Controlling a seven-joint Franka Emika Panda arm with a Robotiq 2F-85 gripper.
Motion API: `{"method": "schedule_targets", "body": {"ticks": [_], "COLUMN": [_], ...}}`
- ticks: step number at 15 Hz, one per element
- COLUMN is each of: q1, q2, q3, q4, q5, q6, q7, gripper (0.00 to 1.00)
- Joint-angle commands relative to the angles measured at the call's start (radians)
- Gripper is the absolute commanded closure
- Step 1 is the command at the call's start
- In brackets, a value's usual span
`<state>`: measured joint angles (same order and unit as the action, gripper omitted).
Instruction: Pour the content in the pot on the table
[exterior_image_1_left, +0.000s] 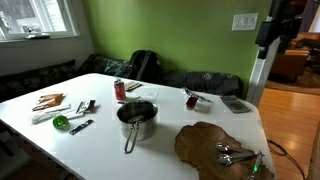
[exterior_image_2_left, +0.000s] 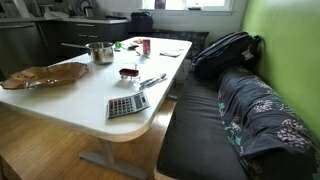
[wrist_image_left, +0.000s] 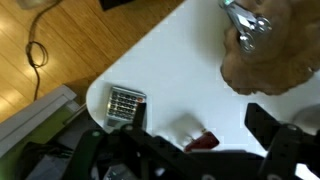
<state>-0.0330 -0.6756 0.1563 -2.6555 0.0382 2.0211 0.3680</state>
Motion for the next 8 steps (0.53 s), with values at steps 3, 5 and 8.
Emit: {"method": "schedule_targets", "body": {"ticks": [3, 5, 8], "q1": [0.061, 0.043, 0.060], "q2": [0.194, 0.258, 0.253], "q3": [0.139, 0.172, 0.158], "q4": [0.051, 0.062, 0.044], "q5": [0.148, 0.122, 0.107], "q6": [0.458, 0.649, 0.712], "q7": [0.243, 0.315, 0.324], "gripper": [0.00, 0.00, 0.00]}}
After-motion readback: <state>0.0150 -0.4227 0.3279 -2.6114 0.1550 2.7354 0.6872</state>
